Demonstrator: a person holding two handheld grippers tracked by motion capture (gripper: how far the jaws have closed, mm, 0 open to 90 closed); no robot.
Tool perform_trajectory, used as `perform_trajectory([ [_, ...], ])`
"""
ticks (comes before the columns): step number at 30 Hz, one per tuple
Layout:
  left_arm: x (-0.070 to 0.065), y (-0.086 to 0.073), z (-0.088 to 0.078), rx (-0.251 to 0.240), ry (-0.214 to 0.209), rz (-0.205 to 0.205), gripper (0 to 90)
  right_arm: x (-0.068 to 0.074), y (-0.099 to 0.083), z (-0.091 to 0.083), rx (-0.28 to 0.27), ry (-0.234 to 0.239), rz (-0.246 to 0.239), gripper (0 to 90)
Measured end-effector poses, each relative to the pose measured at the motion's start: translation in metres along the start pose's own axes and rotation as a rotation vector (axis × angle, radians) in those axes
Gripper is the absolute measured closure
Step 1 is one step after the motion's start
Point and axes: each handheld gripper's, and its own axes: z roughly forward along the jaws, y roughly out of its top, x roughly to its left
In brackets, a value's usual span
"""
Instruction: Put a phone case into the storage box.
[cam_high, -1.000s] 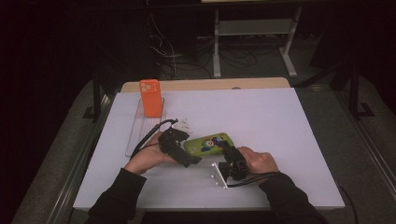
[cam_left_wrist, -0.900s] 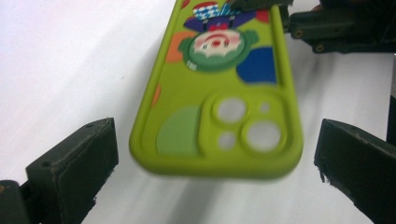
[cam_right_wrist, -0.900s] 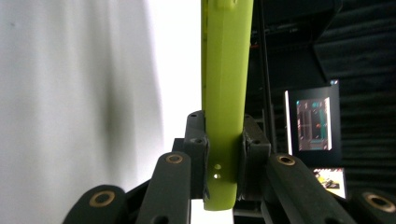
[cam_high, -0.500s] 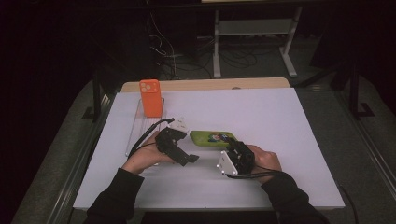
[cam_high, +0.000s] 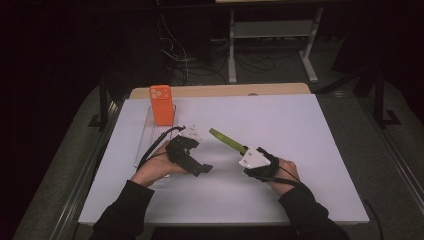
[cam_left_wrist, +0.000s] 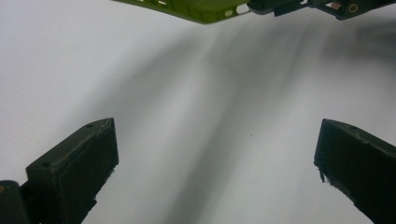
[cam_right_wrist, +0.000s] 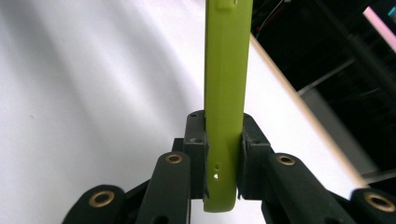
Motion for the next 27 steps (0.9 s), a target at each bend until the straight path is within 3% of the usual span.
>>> perform_trajectory([
  [9, 0.001, 0.0, -0.001, 0.006, 0.006, -0.006, 0.0, -0.015, -0.003, 0.001, -0.034, 0.128, 0.304, 75.4],
  [14, 0.0, -0.001, 0.001, -0.012, 0.013, -0.028, 0.0, -0.024, -0.007, 0.002, -0.047, 0.178, 0.412, 75.4],
  [17, 0.001, -0.001, 0.0, -0.009, 0.018, -0.028, 0.0, -0.028, -0.009, 0.002, -0.057, 0.213, 0.511, 75.4],
  [21, 0.002, 0.0, 0.0, -0.006, 0.014, -0.03, 0.0, -0.031, -0.011, 0.003, -0.063, 0.241, 0.575, 75.4],
  [23, 0.003, 0.002, -0.001, -0.026, 0.013, -0.04, 0.0, -0.031, -0.012, 0.003, -0.063, 0.246, 0.577, 75.4],
  [25, 0.003, 0.006, -0.001, -0.071, 0.021, -0.076, 0.0, -0.03, -0.011, 0.003, -0.062, 0.243, 0.576, 75.4],
  [27, 0.006, 0.01, -0.004, -0.083, 0.037, -0.08, 0.0, -0.029, -0.01, 0.003, -0.061, 0.25, 0.583, 75.4],
])
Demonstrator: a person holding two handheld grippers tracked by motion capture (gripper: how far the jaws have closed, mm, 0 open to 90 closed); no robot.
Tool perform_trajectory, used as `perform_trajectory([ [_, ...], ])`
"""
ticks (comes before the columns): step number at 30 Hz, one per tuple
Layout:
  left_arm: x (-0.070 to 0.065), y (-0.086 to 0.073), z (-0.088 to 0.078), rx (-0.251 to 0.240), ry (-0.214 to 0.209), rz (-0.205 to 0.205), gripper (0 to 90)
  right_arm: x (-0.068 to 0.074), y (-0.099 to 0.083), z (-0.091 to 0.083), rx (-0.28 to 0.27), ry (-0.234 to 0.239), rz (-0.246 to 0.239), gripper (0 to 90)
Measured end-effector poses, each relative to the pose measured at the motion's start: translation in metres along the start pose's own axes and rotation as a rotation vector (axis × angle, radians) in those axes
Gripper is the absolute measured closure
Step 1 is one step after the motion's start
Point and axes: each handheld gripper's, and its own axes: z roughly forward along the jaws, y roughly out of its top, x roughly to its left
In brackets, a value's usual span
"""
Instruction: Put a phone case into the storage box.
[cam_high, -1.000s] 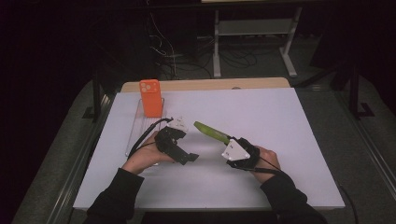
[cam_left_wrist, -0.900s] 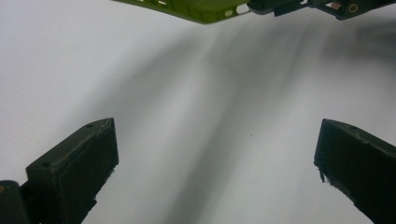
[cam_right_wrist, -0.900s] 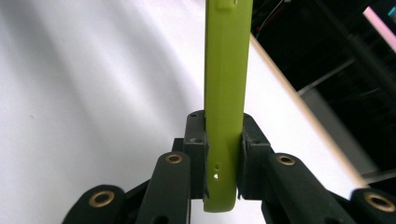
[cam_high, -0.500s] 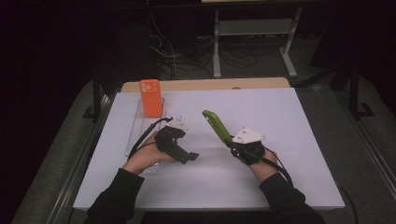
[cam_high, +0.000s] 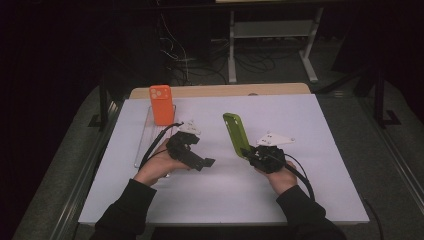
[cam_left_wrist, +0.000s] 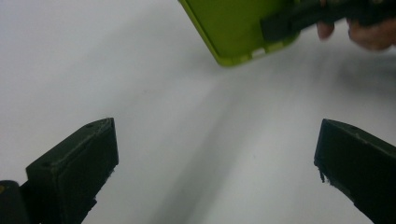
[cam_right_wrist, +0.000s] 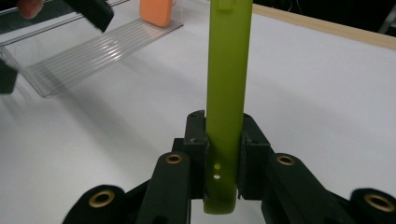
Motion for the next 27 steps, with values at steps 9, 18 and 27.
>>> perform_trajectory([
  [9, 0.008, 0.015, -0.002, -0.105, -0.023, -0.091, 0.0, 0.011, 0.001, 0.002, 0.007, 0.015, -0.007, 75.4],
  [18, 0.011, 0.033, 0.001, -0.151, -0.055, -0.118, 0.0, 0.017, 0.003, 0.002, -0.002, 0.028, -0.018, 75.4],
  [27, 0.007, 0.047, 0.016, -0.167, -0.079, -0.121, 0.0, 0.02, 0.004, 0.002, -0.005, 0.032, -0.015, 75.4],
])
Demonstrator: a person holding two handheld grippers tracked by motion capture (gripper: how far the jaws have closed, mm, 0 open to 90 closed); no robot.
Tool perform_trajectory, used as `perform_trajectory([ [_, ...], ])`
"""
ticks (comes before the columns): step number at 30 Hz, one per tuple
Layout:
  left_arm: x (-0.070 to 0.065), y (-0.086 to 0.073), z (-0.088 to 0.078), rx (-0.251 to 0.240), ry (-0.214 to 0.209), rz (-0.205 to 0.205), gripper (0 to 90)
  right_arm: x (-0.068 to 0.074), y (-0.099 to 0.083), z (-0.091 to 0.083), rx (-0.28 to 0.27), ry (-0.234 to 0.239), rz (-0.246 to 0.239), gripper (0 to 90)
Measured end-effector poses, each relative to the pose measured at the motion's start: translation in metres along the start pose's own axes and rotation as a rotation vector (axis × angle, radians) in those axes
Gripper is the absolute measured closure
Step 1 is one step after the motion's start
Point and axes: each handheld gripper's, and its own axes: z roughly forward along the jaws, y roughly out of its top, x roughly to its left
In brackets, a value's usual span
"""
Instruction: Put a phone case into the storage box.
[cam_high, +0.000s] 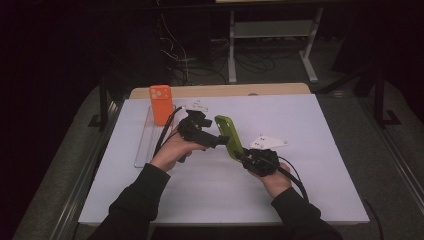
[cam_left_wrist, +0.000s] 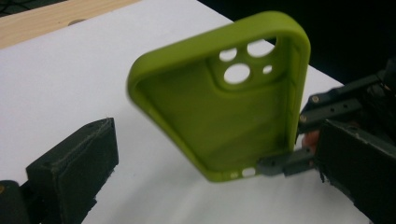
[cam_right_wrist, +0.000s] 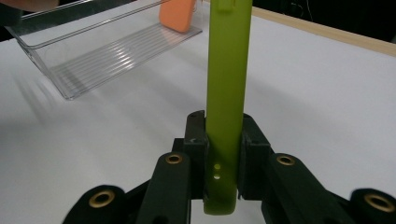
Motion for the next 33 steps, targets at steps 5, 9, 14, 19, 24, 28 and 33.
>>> perform_trajectory([
  [5, -0.002, 0.003, 0.01, -0.023, -0.002, -0.008, 0.0, 0.001, 0.001, 0.0, -0.014, 0.001, -0.014, 75.4],
  [9, -0.004, 0.004, 0.013, -0.046, -0.01, -0.017, 0.0, 0.003, 0.001, 0.0, -0.012, 0.006, -0.004, 75.4],
  [14, -0.004, 0.005, 0.015, -0.056, 0.001, -0.03, 0.0, 0.003, 0.001, 0.001, -0.015, 0.003, -0.013, 75.4],
  [19, -0.004, 0.005, 0.015, -0.08, 0.009, -0.04, 5.7, 0.003, 0.0, 0.002, -0.013, 0.004, -0.011, 75.4],
  [24, -0.003, 0.005, 0.015, -0.079, 0.005, -0.034, 7.4, 0.003, 0.0, 0.003, -0.005, 0.006, -0.008, 75.4],
  [28, -0.003, 0.006, 0.014, -0.095, -0.013, -0.041, 10.3, 0.004, -0.002, 0.005, 0.007, 0.021, 0.001, 75.3],
  [33, -0.002, 0.007, 0.014, -0.103, -0.026, -0.046, 12.9, 0.004, -0.003, 0.007, 0.015, 0.017, -0.004, 75.3],
])
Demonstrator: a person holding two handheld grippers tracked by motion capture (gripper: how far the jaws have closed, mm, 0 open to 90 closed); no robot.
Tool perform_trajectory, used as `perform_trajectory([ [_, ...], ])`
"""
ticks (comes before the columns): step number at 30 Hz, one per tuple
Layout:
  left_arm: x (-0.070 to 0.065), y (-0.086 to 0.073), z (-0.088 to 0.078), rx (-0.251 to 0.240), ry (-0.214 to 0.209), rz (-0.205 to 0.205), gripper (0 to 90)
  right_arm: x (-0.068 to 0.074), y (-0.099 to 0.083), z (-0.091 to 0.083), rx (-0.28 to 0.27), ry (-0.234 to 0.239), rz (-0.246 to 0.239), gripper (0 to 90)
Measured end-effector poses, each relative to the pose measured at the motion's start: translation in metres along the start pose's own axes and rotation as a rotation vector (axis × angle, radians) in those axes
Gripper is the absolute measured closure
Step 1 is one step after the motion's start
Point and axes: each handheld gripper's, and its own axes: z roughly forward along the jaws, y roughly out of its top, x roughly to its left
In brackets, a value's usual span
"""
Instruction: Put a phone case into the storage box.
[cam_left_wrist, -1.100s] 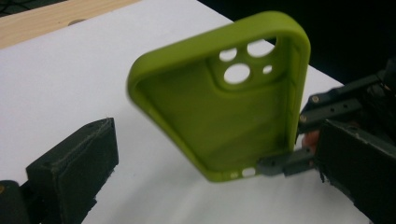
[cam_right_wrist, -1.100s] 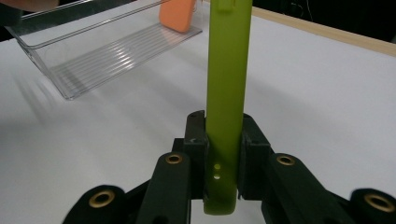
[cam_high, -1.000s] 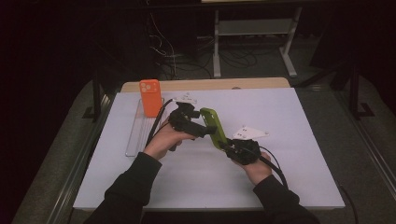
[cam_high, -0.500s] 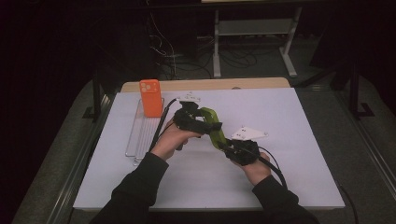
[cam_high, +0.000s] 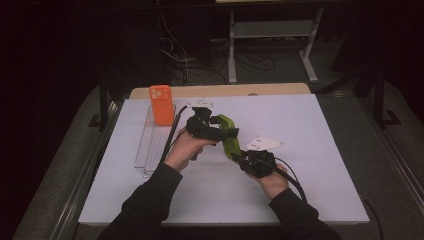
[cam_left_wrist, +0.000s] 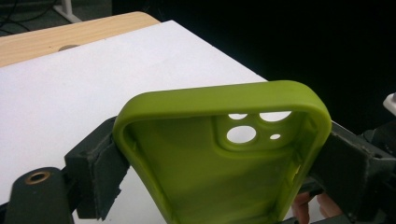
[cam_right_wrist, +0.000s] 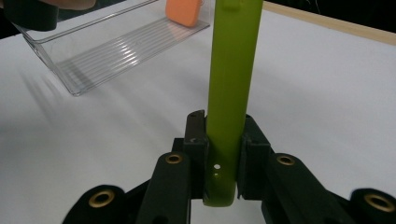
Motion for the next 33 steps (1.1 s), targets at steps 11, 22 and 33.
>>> perform_trajectory([
  [11, -0.004, 0.008, 0.003, 0.064, 0.027, 0.044, 14.8, -0.003, -0.002, 0.006, 0.014, 0.007, -0.029, 56.2],
  [22, 0.002, 0.025, -0.014, 0.097, 0.119, 0.062, 14.9, -0.025, -0.005, -0.008, 0.086, 0.027, -0.01, 19.2],
  [33, 0.012, 0.048, -0.047, 0.12, 0.246, 0.059, 14.9, -0.05, -0.032, -0.026, 0.168, -0.019, -0.021, 0.1],
])
